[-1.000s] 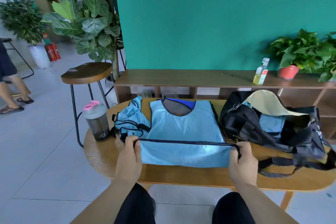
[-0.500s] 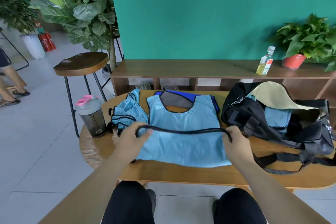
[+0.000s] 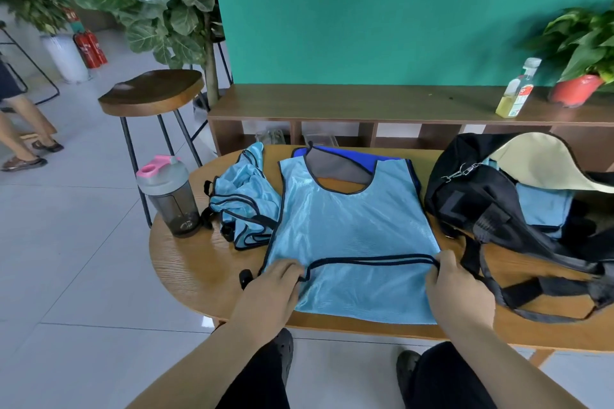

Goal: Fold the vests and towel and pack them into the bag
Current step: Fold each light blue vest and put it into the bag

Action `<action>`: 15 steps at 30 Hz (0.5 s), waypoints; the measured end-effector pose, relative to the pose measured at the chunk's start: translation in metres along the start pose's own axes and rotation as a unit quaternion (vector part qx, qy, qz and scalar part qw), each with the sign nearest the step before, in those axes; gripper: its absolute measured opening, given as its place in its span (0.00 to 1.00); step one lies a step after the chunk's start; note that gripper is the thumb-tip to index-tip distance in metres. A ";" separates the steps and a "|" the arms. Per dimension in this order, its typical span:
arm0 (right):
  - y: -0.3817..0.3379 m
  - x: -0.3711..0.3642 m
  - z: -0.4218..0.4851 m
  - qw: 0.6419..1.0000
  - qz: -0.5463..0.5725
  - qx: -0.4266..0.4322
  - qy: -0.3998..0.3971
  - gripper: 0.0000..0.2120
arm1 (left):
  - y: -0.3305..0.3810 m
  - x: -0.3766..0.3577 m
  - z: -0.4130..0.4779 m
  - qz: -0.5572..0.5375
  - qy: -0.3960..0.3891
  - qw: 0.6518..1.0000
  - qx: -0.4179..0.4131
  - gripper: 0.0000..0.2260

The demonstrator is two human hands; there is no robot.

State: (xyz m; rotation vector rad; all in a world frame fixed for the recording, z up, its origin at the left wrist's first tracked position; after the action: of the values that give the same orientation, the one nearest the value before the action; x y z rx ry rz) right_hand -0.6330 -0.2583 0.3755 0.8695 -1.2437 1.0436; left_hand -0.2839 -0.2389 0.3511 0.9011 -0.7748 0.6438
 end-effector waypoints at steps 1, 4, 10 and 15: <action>0.002 0.000 0.002 1.000 0.005 -0.013 0.004 0.03 | 0.001 0.005 0.001 -0.002 0.017 1.000 0.006 0.07; 0.000 0.003 0.008 0.999 -0.005 -0.011 0.030 0.03 | -0.001 0.013 0.013 -0.017 0.038 0.999 -0.008 0.04; -0.028 -0.004 0.022 0.993 0.022 0.103 0.044 0.04 | -0.023 -0.003 0.057 -0.011 -0.022 0.998 0.065 0.04; -0.010 -0.025 0.019 0.996 0.072 0.040 0.034 0.03 | -0.052 -0.019 0.048 0.039 -0.073 0.991 0.103 0.18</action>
State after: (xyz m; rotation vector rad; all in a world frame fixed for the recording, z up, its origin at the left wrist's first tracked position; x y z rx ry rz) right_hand -0.6301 -0.2826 0.3538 0.8085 -1.2282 1.2363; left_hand -0.2701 -0.3077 0.3319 1.1209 -0.8887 0.7429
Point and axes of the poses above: each hand's wrist, its own z-axis towards the middle knuckle, its own x-axis out of the back of the hand, y = z × x, the point moved 4 cm from there along z, towards the middle knuckle, and after that the axes turned 12 degrees about -z, right-handed, at the moved point
